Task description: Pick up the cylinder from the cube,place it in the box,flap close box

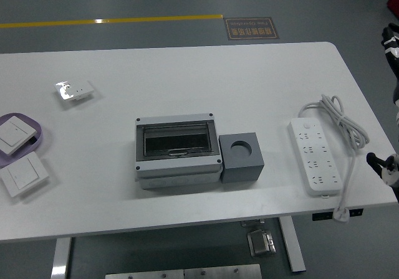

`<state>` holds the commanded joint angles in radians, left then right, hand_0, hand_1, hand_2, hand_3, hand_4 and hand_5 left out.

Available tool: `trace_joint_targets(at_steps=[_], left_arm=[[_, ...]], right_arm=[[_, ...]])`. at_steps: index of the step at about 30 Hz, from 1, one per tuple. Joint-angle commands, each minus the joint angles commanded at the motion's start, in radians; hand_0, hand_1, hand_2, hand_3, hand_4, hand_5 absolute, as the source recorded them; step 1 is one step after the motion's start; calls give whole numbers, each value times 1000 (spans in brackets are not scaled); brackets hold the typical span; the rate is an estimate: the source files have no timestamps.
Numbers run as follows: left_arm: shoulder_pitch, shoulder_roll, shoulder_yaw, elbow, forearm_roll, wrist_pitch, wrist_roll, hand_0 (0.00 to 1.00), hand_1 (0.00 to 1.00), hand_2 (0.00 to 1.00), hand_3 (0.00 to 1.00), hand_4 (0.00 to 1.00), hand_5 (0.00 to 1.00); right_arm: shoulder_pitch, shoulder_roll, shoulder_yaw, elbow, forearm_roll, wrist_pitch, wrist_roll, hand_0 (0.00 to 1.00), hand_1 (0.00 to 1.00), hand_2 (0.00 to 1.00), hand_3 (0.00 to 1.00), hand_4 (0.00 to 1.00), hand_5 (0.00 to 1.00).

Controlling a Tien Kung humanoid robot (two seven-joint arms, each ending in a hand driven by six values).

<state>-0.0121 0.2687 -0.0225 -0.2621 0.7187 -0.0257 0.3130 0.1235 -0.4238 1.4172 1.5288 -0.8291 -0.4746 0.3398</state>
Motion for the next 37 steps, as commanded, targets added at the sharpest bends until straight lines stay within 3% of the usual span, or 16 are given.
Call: trace_joint_targets(at_steps=[16,17,28,37], left_arm=[[-8,16,-29,0,38,-11,13,621,629,561,629,696,338],[-8,18,-33,0,42,-13,14,621,629,561,629,694,335],[-16,29,-28,-6,45,-14,12,621,630,562,629,692,334],[-13,24,-23,-4,38,-12,9,621,629,561,629,691,333]], right_arm=[[22,11,-44,5,1,-3,1,716,655,677,685,833,267],[24,13,-49,4,-1,-4,-1,663,645,663,677,832,265],[34,12,-76,-3,-2,-8,-4,649,639,657,677,813,239],[32,17,-82,-4,-1,-8,0,650,638,652,661,787,216]])
